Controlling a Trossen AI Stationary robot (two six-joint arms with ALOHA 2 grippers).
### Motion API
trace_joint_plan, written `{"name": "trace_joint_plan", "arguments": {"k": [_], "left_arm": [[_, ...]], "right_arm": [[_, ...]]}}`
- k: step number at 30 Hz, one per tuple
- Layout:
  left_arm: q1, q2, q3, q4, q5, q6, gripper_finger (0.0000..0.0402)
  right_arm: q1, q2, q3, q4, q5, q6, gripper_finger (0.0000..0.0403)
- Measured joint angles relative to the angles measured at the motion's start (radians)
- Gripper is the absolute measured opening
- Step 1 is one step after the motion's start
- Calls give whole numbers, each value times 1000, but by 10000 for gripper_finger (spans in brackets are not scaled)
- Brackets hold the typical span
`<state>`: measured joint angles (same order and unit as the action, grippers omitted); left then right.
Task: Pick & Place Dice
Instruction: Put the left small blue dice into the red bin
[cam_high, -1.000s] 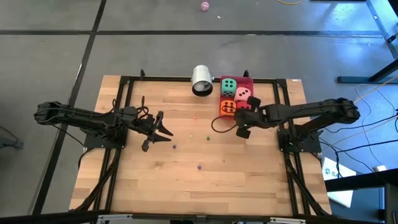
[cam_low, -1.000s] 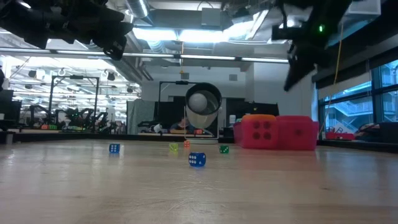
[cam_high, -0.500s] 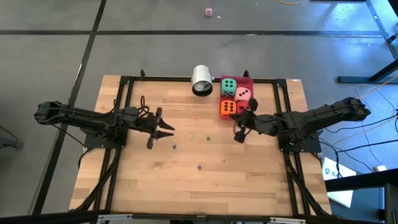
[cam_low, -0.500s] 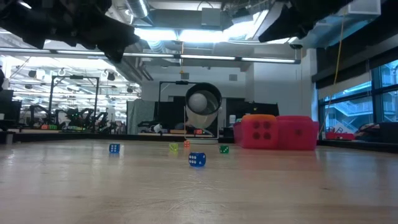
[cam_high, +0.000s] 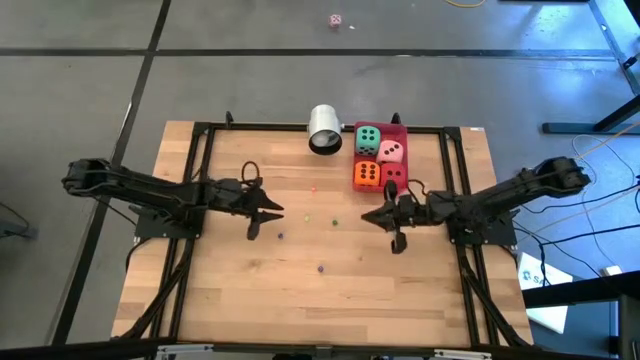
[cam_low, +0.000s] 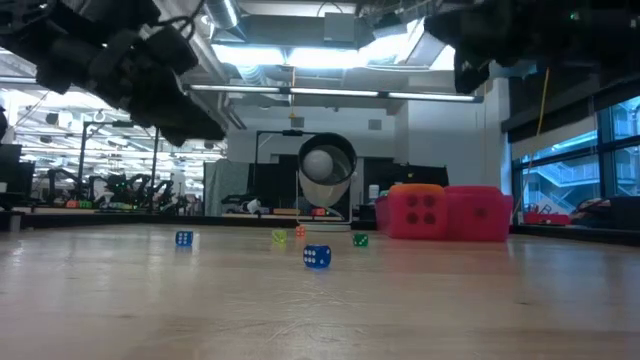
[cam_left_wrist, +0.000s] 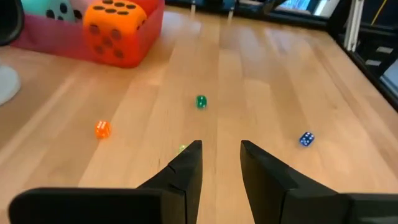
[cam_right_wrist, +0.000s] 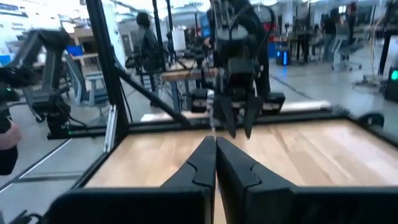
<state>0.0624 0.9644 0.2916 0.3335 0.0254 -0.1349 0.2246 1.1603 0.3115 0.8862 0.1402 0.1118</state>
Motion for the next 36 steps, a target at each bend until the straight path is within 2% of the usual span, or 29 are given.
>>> {"name": "trace_joint_plan", "arguments": {"k": [4, 10, 17, 24, 28, 32, 36], "left_arm": [[0, 58, 0, 61, -1, 3, 102], [0, 149, 0, 221, -3, 24, 102], [0, 192, 0, 282, -3, 58, 102], [-26, 248, 0, 267, 0, -65, 102], [-42, 297, 0, 298, 0, -64, 102], [-59, 328, 1, 298, 1, -63, 102], [-78, 331, 1, 296, 55, -54, 102]], "right_arm": [[0, 75, 0, 29, 0, 13, 11], [-13, 170, 0, 186, 1, -53, 11], [-31, 174, 0, 261, 1, -120, 11], [-31, 174, 0, 258, -2, -89, 11], [-31, 174, 0, 241, -3, -49, 13], [-31, 175, 0, 213, -57, -68, 41], [-31, 175, 0, 212, -77, -69, 104]]}}
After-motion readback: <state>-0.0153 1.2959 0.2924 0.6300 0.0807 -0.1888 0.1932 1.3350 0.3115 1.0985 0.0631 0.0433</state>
